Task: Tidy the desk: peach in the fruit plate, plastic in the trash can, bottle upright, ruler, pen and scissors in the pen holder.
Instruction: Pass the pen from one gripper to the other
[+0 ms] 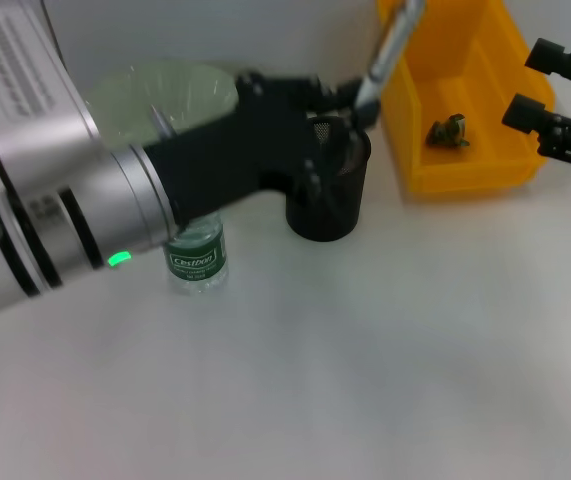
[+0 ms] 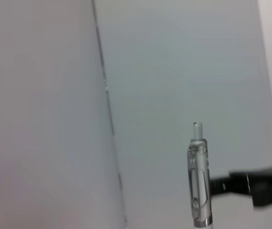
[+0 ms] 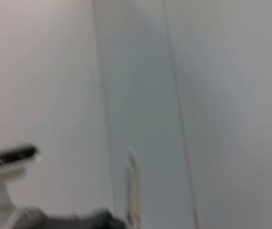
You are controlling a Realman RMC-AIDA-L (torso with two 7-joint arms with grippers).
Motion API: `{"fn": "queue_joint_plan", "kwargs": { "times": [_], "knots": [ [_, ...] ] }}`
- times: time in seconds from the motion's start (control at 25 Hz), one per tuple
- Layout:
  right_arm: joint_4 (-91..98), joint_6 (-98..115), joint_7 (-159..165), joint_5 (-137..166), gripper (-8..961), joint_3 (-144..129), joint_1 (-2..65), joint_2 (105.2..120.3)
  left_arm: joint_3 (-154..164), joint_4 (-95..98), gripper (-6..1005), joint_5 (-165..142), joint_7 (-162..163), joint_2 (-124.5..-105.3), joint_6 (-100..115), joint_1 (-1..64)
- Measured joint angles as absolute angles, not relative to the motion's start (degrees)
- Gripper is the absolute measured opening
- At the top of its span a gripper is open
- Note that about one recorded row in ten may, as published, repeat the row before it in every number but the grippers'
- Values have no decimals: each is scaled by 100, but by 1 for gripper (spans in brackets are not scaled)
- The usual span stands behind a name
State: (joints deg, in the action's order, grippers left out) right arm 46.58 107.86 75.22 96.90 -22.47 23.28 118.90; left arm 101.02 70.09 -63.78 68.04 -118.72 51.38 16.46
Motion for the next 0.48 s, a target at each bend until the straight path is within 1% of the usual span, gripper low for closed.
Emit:
{"fn": "queue_joint_plan", "kwargs": {
  "times": [0.24,0.48],
  "knots": [
    [3903,11110,6963,9552,827,-2259,2352,11890,10459,6116,138,-5718,5932,-11905,5259,1852],
    [3331,11142,6578,9492,826,-2284,2375,11890,10612,5866,138,-5360,5609,-11897,5328,1915]
  ]
}}
